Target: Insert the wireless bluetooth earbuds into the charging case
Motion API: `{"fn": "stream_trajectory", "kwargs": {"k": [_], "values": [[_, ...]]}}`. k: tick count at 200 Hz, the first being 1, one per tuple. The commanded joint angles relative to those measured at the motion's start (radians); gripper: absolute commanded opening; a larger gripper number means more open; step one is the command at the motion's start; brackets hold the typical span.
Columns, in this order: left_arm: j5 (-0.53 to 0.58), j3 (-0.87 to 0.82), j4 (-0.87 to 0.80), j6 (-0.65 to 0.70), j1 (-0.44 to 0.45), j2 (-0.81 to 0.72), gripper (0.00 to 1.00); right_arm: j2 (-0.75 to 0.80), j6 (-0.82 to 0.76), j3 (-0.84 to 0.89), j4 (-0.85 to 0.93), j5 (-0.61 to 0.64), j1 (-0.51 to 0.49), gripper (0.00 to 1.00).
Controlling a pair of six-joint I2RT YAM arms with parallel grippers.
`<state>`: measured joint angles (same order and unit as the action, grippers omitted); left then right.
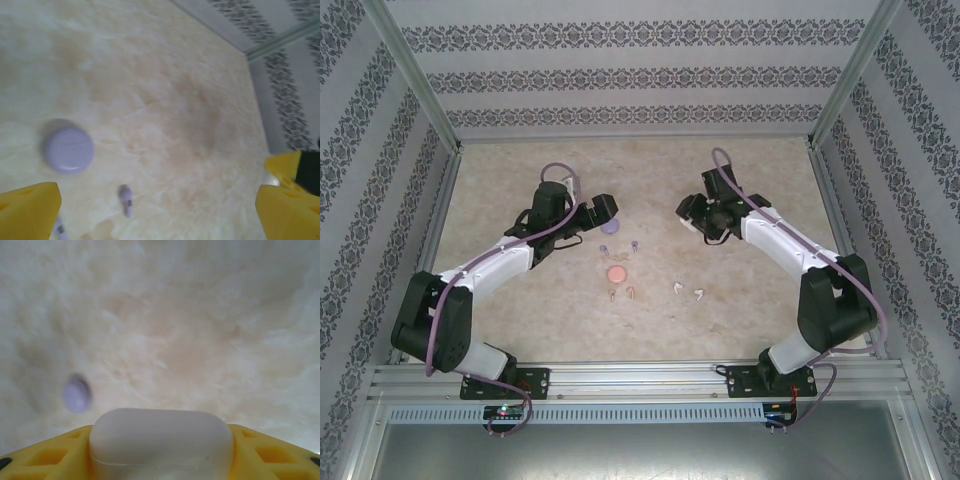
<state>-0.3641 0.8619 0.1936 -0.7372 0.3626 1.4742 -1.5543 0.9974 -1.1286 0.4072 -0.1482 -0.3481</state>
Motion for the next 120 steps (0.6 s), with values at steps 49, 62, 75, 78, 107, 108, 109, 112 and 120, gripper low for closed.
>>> {"fn": "stream_trajectory", "kwargs": {"k": [49,62,75,78,107,108,109,112,120], "values": [[-0.138,0.038,0.382,0.008,0.118,0.152,1.0,-0.001,0.43,-0.045,-0.211,-0.034,-0.005,0.55],[-0.145,0.056,0.408,0.004,0.13,0.185,0.98,-0.006,0.451,-0.051,-0.219,-0.03,-0.01,0.56],[-0.144,0.071,0.435,-0.006,0.14,0.215,0.95,-0.01,0.468,-0.052,-0.227,-0.029,-0.015,0.56],[-0.145,0.074,0.445,-0.009,0.142,0.223,0.95,-0.011,0.474,-0.051,-0.23,-0.03,-0.016,0.56],[-0.165,0.116,0.513,-0.039,0.161,0.288,0.88,-0.015,0.497,-0.043,-0.251,-0.042,-0.029,0.56],[-0.166,0.117,0.513,-0.039,0.162,0.291,0.87,-0.014,0.497,-0.044,-0.252,-0.042,-0.03,0.56],[-0.166,0.119,0.515,-0.04,0.162,0.293,0.87,-0.015,0.497,-0.044,-0.251,-0.04,-0.03,0.56],[-0.167,0.122,0.52,-0.041,0.165,0.298,0.86,-0.014,0.498,-0.044,-0.251,-0.041,-0.031,0.56],[-0.167,0.134,0.528,-0.044,0.17,0.313,0.84,-0.013,0.5,-0.043,-0.251,-0.039,-0.034,0.56]]}}
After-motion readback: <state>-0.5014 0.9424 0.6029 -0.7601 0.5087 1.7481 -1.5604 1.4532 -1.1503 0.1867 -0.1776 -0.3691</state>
